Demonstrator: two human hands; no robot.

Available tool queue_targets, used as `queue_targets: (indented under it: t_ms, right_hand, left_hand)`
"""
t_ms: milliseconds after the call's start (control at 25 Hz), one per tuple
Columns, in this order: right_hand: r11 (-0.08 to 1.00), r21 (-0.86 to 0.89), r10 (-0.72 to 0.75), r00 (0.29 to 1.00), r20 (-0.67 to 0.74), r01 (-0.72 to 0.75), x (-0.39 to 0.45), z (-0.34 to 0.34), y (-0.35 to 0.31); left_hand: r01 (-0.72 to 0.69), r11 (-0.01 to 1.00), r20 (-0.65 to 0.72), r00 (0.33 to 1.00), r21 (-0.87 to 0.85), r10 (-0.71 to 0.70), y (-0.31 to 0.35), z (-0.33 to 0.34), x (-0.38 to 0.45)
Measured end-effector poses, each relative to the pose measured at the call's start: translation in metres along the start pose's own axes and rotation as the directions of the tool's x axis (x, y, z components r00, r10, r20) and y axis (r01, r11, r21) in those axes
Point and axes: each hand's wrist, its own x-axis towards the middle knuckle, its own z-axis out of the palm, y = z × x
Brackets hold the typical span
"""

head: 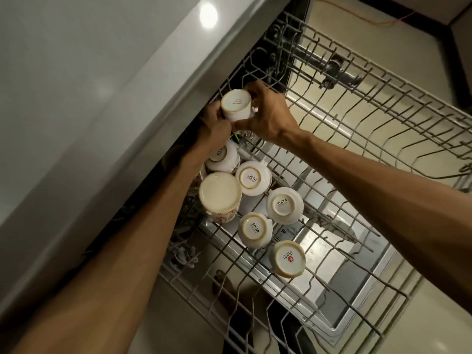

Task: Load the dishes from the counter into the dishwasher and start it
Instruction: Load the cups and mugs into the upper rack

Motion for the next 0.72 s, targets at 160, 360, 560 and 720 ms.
queue_targets:
  t_ms: [160, 360, 560, 720]
  right_hand:
    - [0.998, -0.04, -0.043, 0.999, 0.017, 0.044, -0.001, 0.004, 0.006]
    - [0.99, -0.086, -0.106, 0.994, 0.035, 0.108, -0.006, 0.013, 0.015]
    - [0.968, -0.183, -0.161, 0.984, 0.074, 0.172, -0.01, 0.016, 0.008]
    - [0.942, -0.273, -0.162, 0.977, 0.137, 0.194, -0.011, 0.016, 0.004]
  left_hand:
    - [0.023, 1.0, 0.017, 1.0, -0.011, -0.022, 0.008, 0.001, -0.007]
    - [-0.027, 1.0, 0.036, 0.999, 0.016, 0.026, 0.007, 0.004, -0.007]
    - [-0.045, 0.998, 0.021, 0.999, 0.033, 0.045, 0.003, 0.006, -0.008]
    - [-0.043, 0.997, 0.009, 0.999, 0.064, 0.042, 0.002, 0.007, -0.011]
